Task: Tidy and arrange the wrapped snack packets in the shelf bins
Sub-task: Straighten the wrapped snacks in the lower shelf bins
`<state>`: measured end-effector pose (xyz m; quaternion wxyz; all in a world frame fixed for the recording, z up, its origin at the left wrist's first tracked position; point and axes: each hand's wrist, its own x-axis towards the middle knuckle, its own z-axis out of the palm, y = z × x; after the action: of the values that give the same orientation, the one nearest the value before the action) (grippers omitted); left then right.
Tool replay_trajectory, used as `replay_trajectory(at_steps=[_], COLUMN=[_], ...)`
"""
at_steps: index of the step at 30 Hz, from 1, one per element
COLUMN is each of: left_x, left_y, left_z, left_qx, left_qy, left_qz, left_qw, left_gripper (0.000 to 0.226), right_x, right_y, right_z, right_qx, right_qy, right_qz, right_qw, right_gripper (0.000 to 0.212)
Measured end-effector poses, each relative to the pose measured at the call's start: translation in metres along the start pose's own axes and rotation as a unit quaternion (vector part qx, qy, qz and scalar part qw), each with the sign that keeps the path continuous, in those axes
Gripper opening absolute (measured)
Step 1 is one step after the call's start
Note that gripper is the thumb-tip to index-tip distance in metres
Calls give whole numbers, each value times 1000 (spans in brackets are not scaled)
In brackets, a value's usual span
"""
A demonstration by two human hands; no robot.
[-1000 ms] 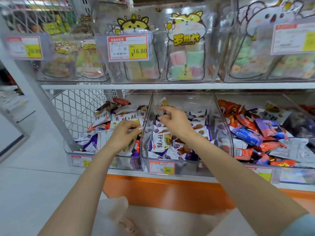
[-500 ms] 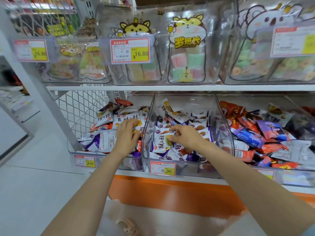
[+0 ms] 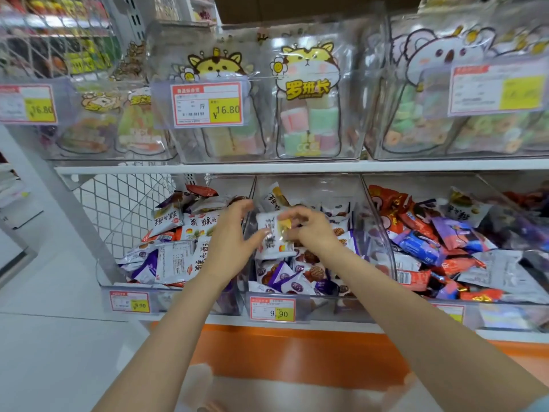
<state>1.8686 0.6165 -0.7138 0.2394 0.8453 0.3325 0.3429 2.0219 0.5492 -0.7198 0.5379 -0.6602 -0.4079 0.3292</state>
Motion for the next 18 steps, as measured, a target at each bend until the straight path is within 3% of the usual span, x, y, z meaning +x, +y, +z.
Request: replay_trajectory(at_steps=[4, 7, 8, 10, 13, 15, 18], left_x=[2, 6, 8, 12, 17, 20, 25], left_y=[12, 23, 24, 20, 5, -5, -13], left_z=[5, 4, 2, -6, -15, -18, -23], left_qx=[-57, -104, -124, -149, -117, -103, -116], left_qy=[-44, 1, 31, 81, 141, 187, 219], left_qz=[-68, -72, -68, -63, -73, -79, -120], left_qw=[995, 992, 990, 984, 980, 974, 962], left_gripper=[75, 63, 56, 37, 17, 13, 33], right_x=[2, 6, 9, 20, 43, 53, 60], right_y=[-14, -11, -6, 12, 42, 53, 65], right_z=[-14, -15, -15, -18, -22, -19, -13], right_qx=[134, 136, 94, -103, -360, -416, -461], right_qy=[15, 20, 36, 73, 70, 40, -20], right_qz=[-60, -74, -80, -112, -125, -105, -78], right_qw=[989, 988, 992, 986, 922, 903, 884], right_gripper=[48, 42, 39, 43, 55, 59, 57])
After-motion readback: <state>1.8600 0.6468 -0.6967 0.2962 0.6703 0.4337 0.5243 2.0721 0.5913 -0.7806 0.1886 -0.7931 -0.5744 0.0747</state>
